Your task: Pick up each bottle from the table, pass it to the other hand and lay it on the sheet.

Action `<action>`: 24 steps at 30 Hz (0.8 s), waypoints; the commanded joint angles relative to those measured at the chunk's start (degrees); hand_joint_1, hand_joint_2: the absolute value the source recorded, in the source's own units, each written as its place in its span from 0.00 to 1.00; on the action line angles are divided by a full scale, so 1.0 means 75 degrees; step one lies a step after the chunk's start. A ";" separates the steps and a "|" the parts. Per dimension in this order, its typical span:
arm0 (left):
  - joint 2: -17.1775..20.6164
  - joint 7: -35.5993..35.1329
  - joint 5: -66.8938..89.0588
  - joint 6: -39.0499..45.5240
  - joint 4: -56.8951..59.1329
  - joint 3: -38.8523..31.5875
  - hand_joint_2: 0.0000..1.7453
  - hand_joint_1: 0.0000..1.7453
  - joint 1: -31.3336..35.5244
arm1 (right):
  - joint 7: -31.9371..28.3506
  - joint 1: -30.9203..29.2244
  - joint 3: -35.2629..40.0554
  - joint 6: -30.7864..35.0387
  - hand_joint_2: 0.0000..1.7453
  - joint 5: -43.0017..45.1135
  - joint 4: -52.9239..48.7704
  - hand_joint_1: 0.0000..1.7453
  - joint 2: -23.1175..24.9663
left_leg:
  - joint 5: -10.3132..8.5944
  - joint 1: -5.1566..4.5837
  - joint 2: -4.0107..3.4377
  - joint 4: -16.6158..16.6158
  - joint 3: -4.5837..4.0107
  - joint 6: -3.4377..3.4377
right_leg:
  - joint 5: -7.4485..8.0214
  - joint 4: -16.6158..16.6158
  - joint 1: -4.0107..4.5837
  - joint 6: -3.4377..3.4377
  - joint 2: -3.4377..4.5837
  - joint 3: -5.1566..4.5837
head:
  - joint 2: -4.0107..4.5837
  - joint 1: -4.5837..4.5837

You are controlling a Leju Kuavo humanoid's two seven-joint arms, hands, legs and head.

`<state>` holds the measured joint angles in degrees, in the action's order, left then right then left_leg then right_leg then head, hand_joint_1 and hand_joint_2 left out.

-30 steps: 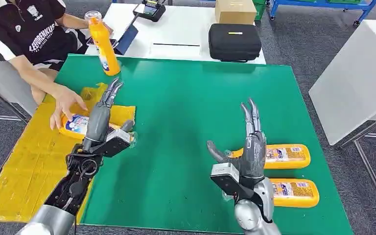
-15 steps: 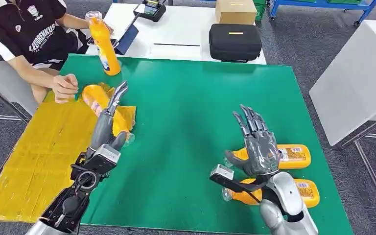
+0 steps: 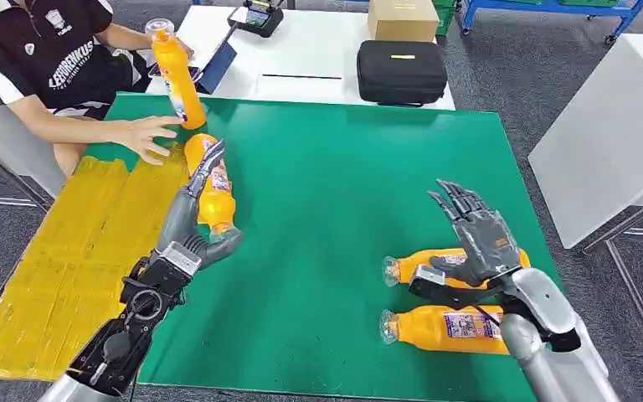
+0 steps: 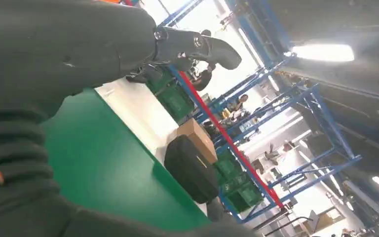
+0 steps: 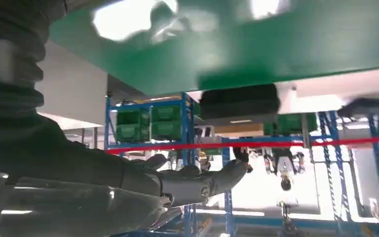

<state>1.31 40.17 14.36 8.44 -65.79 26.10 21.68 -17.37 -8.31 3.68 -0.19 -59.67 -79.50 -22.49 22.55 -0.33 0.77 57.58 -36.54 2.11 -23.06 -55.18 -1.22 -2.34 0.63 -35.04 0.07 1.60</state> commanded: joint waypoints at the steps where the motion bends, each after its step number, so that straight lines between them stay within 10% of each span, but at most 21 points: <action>1: -0.0631 -0.0023 -0.0614 -0.1073 0.1500 -0.1382 1.00 0.00 0.0310 | -0.0093 0.0041 -0.0683 -0.0101 1.00 0.0393 0.0860 0.00 -0.0555 | 0.0013 0.0004 0.0011 -0.0009 0.0045 -0.0015 | -0.0017 0.0012 0.0007 0.0015 -0.0023 0.0050 | 0.0000 0.0003; 24: -0.1209 -0.0111 -0.0479 -0.2090 0.2411 -0.2676 1.00 0.00 0.0636 | -0.0036 0.0042 -0.1009 -0.1071 1.00 0.0353 0.2002 0.00 -0.0341 | 0.0015 0.0011 -0.0004 -0.0005 0.0024 -0.0014 | -0.0009 0.0016 0.0013 0.0009 -0.0003 0.0025 | 0.0000 0.0003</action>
<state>-6.91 39.63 10.71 -7.08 -54.75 8.72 22.46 -18.01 -2.48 -4.46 -7.72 -55.78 -74.47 -28.41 22.58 -0.32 0.86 57.58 -36.58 2.10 -23.09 -55.15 -1.21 -2.38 0.56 -35.07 0.07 1.62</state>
